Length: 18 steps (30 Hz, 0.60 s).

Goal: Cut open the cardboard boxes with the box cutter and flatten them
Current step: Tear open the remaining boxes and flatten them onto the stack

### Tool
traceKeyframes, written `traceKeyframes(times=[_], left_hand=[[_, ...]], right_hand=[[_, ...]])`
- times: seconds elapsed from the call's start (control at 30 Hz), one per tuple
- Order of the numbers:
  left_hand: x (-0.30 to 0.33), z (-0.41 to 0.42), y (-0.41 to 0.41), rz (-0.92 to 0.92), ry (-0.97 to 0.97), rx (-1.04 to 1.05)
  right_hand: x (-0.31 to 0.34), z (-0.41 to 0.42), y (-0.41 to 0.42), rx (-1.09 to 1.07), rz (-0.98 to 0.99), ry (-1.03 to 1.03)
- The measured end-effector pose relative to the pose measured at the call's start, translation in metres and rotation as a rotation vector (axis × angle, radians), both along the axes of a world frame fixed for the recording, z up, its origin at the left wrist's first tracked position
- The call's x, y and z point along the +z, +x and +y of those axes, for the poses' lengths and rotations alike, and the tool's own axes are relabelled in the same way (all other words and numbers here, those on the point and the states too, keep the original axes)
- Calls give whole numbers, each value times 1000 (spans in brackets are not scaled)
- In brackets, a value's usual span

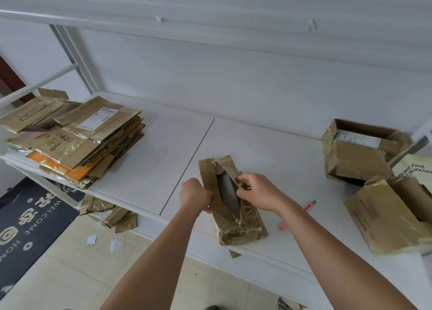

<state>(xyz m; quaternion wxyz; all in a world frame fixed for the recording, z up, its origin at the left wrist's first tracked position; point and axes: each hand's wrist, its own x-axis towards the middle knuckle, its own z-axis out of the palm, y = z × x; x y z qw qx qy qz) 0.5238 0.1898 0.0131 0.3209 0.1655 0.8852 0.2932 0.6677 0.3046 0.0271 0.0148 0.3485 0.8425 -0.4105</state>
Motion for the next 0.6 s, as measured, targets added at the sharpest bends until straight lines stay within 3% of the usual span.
traceKeyframes(times=[0.3,0.4,0.5,0.6], left_hand=[[-2,-2,1,29,24,-3],[-2,-5,6,-16,61,-113],[-2,-14,20,-210,149,-209],[-4,-17,23,-226,182,-148]], right_hand=[[-23,-53,19,-81,-25,133],[-29,-57,24,-112,10,181],[-25,-46,26,-147,76,81],[-25,-40,26,-144,97,-10]])
